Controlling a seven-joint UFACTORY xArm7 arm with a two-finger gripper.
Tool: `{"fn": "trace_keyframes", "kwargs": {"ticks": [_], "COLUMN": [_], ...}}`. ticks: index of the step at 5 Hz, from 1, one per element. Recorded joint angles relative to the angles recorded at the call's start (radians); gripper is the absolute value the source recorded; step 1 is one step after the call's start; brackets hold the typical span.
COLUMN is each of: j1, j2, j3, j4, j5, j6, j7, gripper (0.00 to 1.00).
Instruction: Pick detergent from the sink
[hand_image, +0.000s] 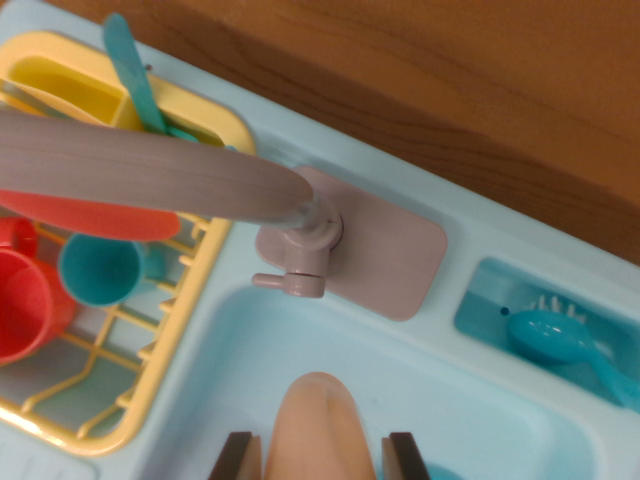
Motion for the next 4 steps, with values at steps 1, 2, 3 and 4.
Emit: {"fn": "trace_keyframes", "kwargs": {"ticks": [1, 2, 3, 4], "j1": [0.0000, 0.0000, 0.0000, 0.0000], "j2": [0.000, -0.012, -0.012, -0.023], "j3": [0.000, 0.000, 0.000, -0.001], "j4": [0.000, 0.029, 0.029, 0.055], "j5": [0.0000, -0.0024, -0.0024, -0.0045], "j6": [0.000, 0.041, 0.041, 0.077], "j7": [0.000, 0.003, 0.003, 0.006], "gripper": [1.00, 1.00, 1.00, 1.00]}}
